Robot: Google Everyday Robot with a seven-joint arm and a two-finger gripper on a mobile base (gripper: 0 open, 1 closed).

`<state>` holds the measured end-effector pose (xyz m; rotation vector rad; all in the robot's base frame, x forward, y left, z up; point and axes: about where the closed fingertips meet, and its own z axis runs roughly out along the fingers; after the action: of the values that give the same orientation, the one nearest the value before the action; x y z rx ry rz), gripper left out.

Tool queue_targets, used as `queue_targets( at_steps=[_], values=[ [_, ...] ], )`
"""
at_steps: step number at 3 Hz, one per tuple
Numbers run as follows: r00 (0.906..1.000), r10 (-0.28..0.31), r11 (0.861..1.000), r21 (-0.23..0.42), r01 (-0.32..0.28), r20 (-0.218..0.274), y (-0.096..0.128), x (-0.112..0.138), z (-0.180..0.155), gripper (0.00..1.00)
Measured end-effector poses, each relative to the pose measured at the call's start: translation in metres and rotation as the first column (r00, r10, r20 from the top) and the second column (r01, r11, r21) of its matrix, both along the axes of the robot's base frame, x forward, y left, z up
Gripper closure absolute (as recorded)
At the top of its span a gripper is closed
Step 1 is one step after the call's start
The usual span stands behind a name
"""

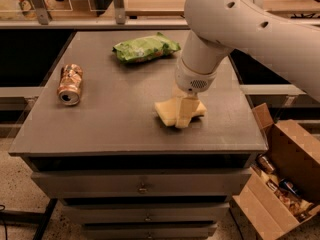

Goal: Move sponge near green rice chip bag

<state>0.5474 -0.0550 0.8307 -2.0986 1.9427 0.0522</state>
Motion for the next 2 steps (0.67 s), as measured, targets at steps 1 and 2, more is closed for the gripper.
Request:
queue_targets(
  at_steps=[1, 2],
  values=[
    [0.9963, 0.021, 1.000, -0.013, -0.020, 0.084, 0.006, 0.027, 0.017, 1.00],
    [0.9837, 0.029, 1.000, -0.016, -0.026, 0.178, 0.010, 0.063, 0.033, 1.00]
  ],
)
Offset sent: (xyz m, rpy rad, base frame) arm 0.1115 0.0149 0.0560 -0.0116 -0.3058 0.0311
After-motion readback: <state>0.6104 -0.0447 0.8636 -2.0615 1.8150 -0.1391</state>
